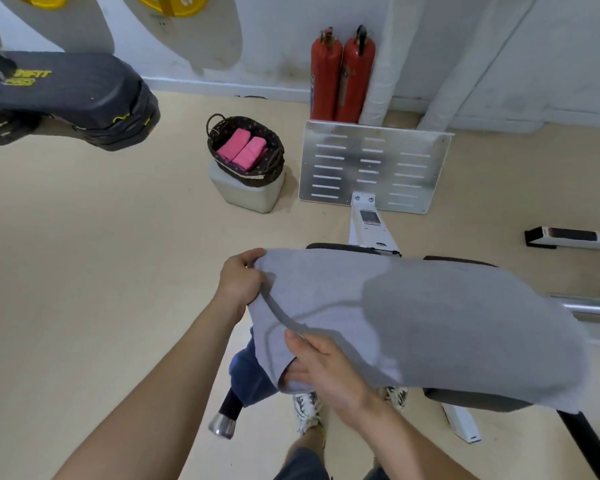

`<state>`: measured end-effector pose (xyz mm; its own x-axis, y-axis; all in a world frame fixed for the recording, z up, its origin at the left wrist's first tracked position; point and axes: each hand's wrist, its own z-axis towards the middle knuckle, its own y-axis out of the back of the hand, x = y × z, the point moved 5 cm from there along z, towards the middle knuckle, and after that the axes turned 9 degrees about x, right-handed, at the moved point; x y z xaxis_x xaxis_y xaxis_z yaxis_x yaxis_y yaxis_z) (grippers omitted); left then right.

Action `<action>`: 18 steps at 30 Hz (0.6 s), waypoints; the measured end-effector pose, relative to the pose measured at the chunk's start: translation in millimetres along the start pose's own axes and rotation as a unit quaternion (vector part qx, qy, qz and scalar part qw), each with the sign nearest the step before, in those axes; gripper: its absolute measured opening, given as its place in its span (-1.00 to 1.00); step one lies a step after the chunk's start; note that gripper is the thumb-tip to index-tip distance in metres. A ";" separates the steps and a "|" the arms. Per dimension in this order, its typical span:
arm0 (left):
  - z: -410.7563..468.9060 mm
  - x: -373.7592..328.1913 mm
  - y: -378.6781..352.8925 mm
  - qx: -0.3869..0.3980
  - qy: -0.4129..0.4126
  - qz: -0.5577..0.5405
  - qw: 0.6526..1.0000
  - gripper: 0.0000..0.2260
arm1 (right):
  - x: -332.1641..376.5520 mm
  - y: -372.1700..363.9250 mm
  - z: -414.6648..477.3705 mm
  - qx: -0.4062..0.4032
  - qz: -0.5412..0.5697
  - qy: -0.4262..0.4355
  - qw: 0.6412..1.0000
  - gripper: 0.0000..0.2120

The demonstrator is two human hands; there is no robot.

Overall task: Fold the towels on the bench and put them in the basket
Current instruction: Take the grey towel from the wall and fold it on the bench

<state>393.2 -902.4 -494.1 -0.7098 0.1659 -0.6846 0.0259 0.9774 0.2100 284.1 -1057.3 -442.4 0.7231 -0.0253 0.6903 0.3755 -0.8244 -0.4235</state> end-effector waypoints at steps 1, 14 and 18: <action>-3.4 1.4 8.2 -0.006 -0.003 0.008 1.000 -0.48 | -4.3 -4.9 2.0 0.007 0.005 -0.022 1.000 -0.68; -59.3 -79.4 -34.4 0.041 -0.145 -0.013 0.989 -0.30 | 38.4 32.0 -70.4 -0.065 -0.006 0.077 0.995 -0.75; -77.4 -119.5 -105.8 0.094 -0.188 0.014 0.978 -0.30 | 45.8 86.0 -121.8 -0.168 -0.008 0.086 0.982 -0.79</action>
<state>420.8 -1035.8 -380.5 -0.3996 0.1940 -0.8959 0.1957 0.9729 0.1234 278.8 -1198.2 -375.7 0.5993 -0.0815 0.7964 0.1529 -0.9648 -0.2139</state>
